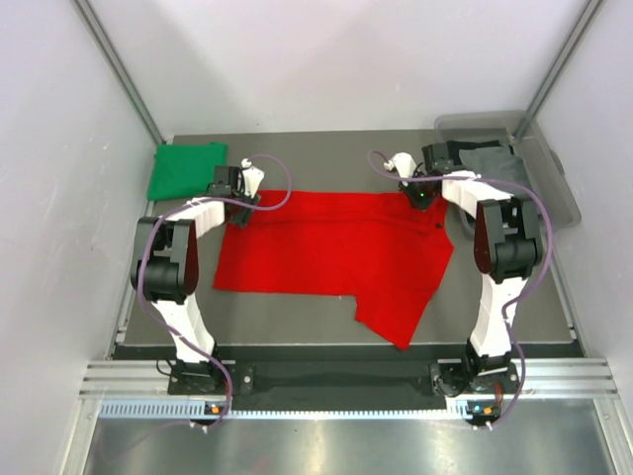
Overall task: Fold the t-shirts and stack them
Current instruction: Fold the tshirt
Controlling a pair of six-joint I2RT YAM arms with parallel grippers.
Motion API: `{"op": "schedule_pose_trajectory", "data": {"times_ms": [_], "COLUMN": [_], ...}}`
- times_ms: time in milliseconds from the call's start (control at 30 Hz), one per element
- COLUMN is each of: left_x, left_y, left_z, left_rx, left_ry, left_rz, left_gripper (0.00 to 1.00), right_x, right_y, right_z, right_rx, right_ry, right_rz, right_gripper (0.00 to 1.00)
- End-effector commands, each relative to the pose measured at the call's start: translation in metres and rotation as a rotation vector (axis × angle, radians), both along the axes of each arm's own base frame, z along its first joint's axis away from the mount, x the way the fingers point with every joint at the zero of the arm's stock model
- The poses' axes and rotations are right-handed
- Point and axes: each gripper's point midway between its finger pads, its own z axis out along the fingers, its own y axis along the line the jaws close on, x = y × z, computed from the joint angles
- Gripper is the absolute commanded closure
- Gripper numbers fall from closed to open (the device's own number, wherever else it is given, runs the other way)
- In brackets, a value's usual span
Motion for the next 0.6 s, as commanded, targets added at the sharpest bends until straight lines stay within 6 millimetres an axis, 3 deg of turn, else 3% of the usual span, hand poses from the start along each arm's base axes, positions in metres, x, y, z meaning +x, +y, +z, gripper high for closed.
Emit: {"op": "schedule_pose_trajectory", "data": {"times_ms": [0,200,233,300,333,400,433,467,533,567], "left_x": [0.001,0.0,0.0,0.0,-0.001,-0.001,-0.001,-0.001,-0.002,-0.002], "left_y": [0.002,0.005,0.004,0.005,0.005,0.005,0.005,0.006,0.005,0.006], "left_z": [0.008,0.014,0.015,0.019,0.019,0.022,0.023,0.025,0.026,0.027], "left_rx": [0.001,0.009,0.011,0.011,0.011,0.014,0.014,0.013,0.017,0.019], "left_ry": [-0.032,-0.046,-0.049,-0.06,-0.06,-0.065,-0.068,-0.072,-0.074,-0.077], "left_rz": [0.006,0.012,0.011,0.011,0.012,0.008,0.008,0.01,0.006,0.006], "left_gripper": [0.42,0.43,0.43,0.43,0.43,0.43,0.43,0.43,0.43,0.42], "right_x": [0.014,0.002,-0.001,-0.017,-0.023,-0.045,-0.053,-0.073,-0.095,-0.119], "right_y": [0.0,0.005,0.006,0.014,0.017,0.031,0.036,0.048,0.062,0.073], "right_z": [0.018,0.048,0.062,0.062,0.072,0.066,0.076,0.066,0.07,0.057], "right_rx": [0.013,0.002,0.003,-0.002,-0.001,-0.013,-0.01,-0.011,0.001,0.0], "right_ry": [-0.057,-0.131,-0.157,-0.15,-0.168,-0.145,-0.165,-0.128,-0.113,-0.059], "right_rz": [0.004,0.022,0.025,0.052,0.061,0.105,0.118,0.151,0.188,0.217], "right_gripper": [1.0,1.0,1.0,1.0,1.0,1.0,1.0,1.0,1.0,0.97]}}
